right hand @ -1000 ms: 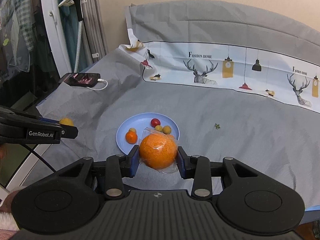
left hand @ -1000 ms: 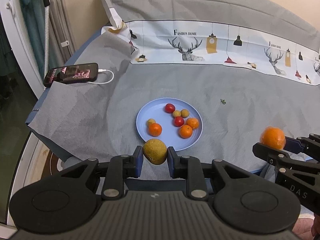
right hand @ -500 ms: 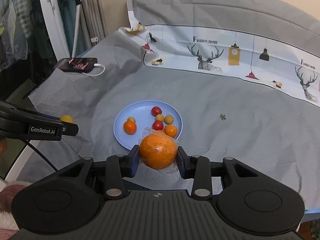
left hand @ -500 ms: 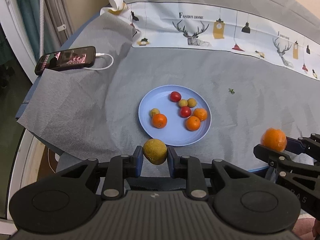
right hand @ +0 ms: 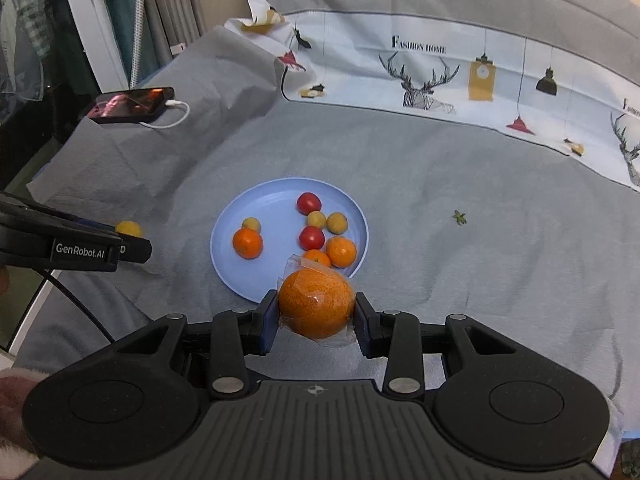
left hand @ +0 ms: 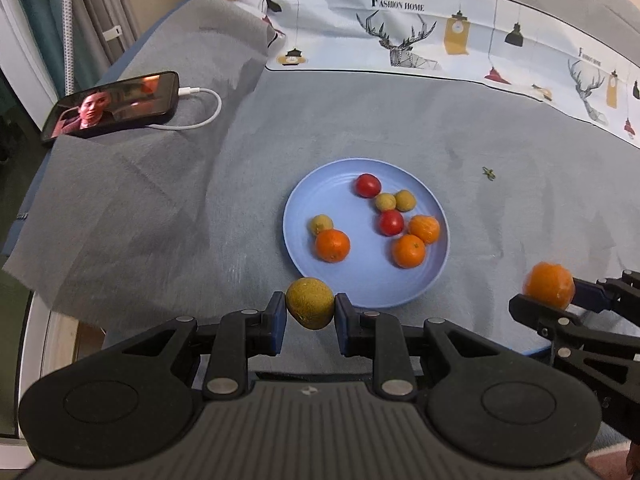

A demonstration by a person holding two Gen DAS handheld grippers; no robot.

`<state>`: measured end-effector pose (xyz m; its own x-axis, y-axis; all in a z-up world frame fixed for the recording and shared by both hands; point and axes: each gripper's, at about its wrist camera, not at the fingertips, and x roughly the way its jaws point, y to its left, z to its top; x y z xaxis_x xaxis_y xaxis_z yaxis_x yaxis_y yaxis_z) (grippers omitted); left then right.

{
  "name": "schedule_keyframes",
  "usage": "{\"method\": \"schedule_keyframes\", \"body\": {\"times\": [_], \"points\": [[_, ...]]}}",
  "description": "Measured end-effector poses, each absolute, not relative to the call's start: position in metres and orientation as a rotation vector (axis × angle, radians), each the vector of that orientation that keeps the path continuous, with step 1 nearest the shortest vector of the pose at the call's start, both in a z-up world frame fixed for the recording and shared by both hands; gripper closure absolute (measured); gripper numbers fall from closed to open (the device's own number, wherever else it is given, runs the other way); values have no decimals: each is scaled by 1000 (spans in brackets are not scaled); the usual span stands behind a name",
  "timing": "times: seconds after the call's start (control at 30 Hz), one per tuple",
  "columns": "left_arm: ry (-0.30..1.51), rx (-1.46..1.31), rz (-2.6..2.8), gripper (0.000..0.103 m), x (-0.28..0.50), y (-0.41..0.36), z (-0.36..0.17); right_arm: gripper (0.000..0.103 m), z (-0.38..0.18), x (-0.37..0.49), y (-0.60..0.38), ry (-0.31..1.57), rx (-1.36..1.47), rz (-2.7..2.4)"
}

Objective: Organize fruits
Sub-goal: 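Carry the yellow fruit and wrapped orange over the blue plate with both tools, then open both tools to drop the yellow fruit and wrapped orange onto the plate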

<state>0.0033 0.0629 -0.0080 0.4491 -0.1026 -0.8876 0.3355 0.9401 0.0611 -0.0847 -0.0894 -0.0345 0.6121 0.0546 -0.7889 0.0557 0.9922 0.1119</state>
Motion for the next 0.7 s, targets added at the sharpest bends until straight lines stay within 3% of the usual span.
{"method": "schedule_keyframes", "body": {"times": [0.7], "points": [[1129,294,-302,75,129,24,-90,63,-115,37,-84,1014,111,65]]}}
